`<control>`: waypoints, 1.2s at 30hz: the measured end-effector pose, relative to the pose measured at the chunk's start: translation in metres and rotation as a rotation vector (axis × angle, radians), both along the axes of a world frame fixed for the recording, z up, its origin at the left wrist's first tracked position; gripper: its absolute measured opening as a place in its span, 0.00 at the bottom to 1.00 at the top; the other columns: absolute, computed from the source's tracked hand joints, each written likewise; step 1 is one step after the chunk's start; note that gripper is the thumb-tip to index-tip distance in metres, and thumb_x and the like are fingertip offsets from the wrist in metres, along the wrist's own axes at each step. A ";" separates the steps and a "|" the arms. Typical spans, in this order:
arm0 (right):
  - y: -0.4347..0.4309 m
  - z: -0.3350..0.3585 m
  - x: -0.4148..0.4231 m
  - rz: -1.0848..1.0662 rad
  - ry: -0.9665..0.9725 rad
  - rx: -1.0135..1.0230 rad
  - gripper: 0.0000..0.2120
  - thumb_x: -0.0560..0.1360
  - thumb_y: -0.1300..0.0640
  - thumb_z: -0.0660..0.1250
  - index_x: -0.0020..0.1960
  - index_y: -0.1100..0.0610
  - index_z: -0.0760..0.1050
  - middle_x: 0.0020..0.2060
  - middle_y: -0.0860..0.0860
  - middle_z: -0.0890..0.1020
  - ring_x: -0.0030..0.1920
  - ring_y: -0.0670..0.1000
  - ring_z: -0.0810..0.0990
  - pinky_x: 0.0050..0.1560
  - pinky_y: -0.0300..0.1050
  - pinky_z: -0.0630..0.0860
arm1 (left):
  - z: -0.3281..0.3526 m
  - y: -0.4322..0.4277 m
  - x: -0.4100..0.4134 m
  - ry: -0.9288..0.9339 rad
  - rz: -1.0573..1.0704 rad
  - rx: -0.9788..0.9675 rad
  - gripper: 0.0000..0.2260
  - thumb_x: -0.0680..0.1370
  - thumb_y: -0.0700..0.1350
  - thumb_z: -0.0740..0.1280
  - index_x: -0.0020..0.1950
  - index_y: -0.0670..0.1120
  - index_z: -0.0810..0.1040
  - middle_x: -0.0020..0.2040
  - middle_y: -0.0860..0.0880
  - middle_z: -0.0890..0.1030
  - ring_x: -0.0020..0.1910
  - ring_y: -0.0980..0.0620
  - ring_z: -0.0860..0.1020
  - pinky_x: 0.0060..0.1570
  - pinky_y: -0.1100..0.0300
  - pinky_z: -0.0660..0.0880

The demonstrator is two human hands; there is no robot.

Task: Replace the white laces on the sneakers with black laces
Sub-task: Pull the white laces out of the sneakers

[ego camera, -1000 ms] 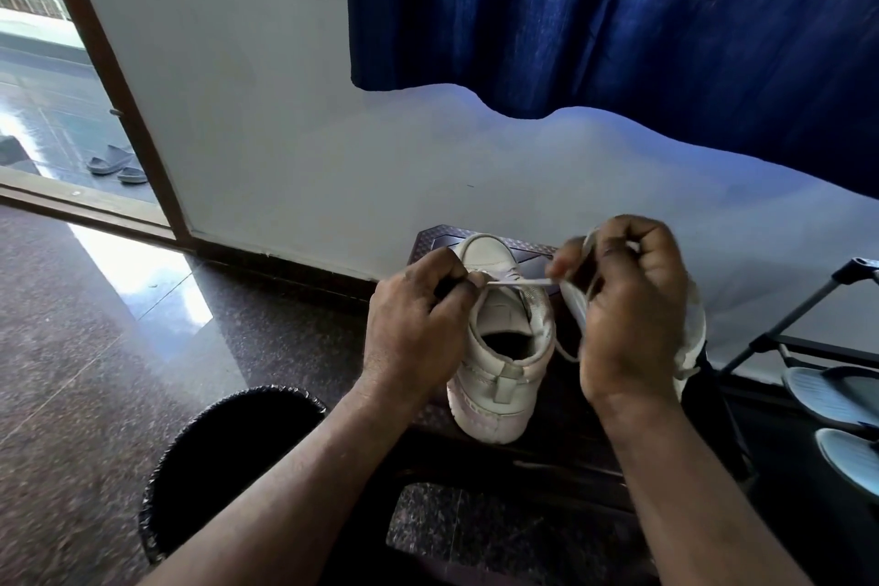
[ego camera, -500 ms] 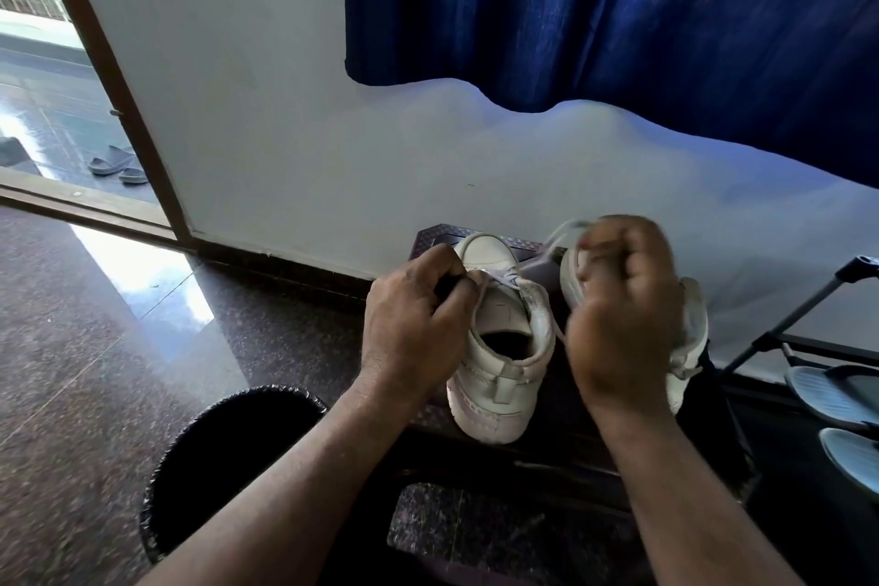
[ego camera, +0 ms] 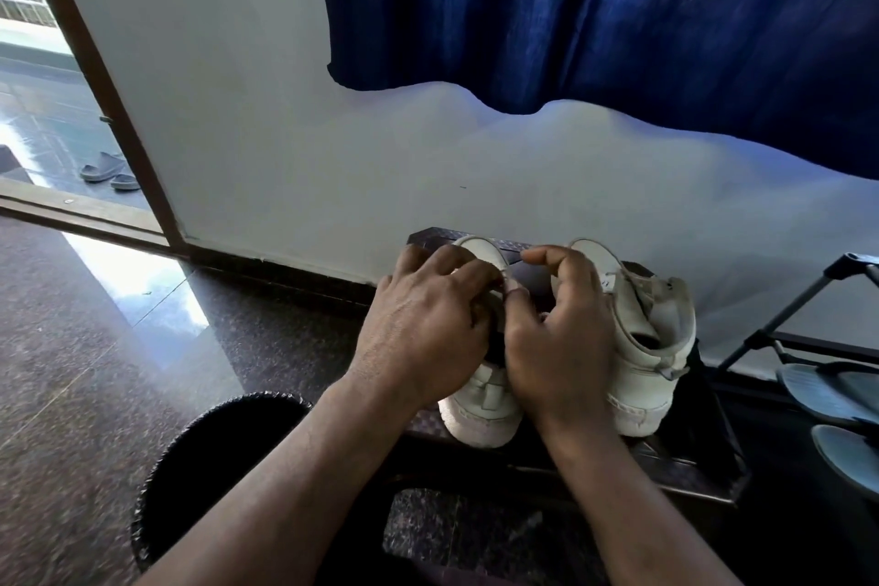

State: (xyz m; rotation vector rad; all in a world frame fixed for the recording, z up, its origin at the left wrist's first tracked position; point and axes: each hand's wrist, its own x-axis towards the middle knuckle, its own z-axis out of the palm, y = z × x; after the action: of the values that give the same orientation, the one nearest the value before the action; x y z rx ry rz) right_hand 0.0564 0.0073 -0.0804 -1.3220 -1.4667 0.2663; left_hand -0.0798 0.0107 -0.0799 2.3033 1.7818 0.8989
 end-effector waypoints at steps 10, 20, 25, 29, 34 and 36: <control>0.006 0.000 0.002 0.020 -0.069 -0.090 0.10 0.69 0.57 0.66 0.49 0.50 0.80 0.47 0.45 0.83 0.50 0.52 0.80 0.52 0.51 0.78 | 0.019 0.014 0.006 -0.038 0.065 -0.060 0.05 0.75 0.50 0.67 0.50 0.56 0.81 0.52 0.57 0.78 0.56 0.50 0.72 0.52 0.60 0.70; 0.006 -0.005 0.002 -0.002 -0.049 -0.050 0.08 0.72 0.63 0.67 0.46 0.51 0.78 0.46 0.46 0.80 0.50 0.50 0.77 0.52 0.49 0.74 | 0.022 0.017 0.009 -1.464 0.175 -0.429 0.05 0.77 0.40 0.70 0.41 0.46 0.80 0.36 0.44 0.81 0.28 0.51 0.77 0.33 0.59 0.75; 0.007 -0.006 0.002 0.007 -0.038 -0.047 0.08 0.73 0.62 0.65 0.47 0.50 0.78 0.47 0.46 0.80 0.51 0.52 0.78 0.52 0.52 0.76 | 0.025 0.016 -0.010 -1.204 0.026 -0.355 0.05 0.80 0.38 0.72 0.51 0.43 0.76 0.32 0.51 0.79 0.27 0.57 0.74 0.28 0.65 0.71; 0.006 -0.008 0.002 -0.001 -0.032 -0.035 0.08 0.73 0.61 0.65 0.47 0.50 0.78 0.46 0.46 0.81 0.50 0.51 0.79 0.52 0.52 0.77 | 0.027 0.024 -0.029 -0.470 0.020 -0.270 0.06 0.78 0.51 0.75 0.44 0.51 0.84 0.33 0.49 0.82 0.31 0.55 0.75 0.36 0.58 0.70; 0.008 -0.009 0.000 -0.005 -0.016 -0.013 0.08 0.72 0.61 0.63 0.47 0.50 0.77 0.46 0.46 0.81 0.49 0.50 0.79 0.51 0.52 0.77 | 0.019 0.026 -0.027 -0.996 0.073 -0.320 0.12 0.85 0.44 0.66 0.41 0.46 0.79 0.35 0.50 0.78 0.30 0.54 0.70 0.27 0.63 0.65; 0.008 -0.009 0.000 -0.004 -0.009 -0.015 0.08 0.72 0.61 0.64 0.47 0.50 0.77 0.46 0.45 0.81 0.49 0.50 0.79 0.51 0.52 0.78 | 0.023 0.026 -0.032 -1.410 0.042 -0.423 0.13 0.86 0.47 0.63 0.42 0.46 0.75 0.35 0.47 0.75 0.27 0.55 0.66 0.22 0.65 0.61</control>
State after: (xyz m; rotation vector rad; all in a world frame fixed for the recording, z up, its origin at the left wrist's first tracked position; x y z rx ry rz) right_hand 0.0561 0.0156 -0.0899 -1.3396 -1.4713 0.2694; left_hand -0.1116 0.0368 -0.0573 0.8269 1.1215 1.4014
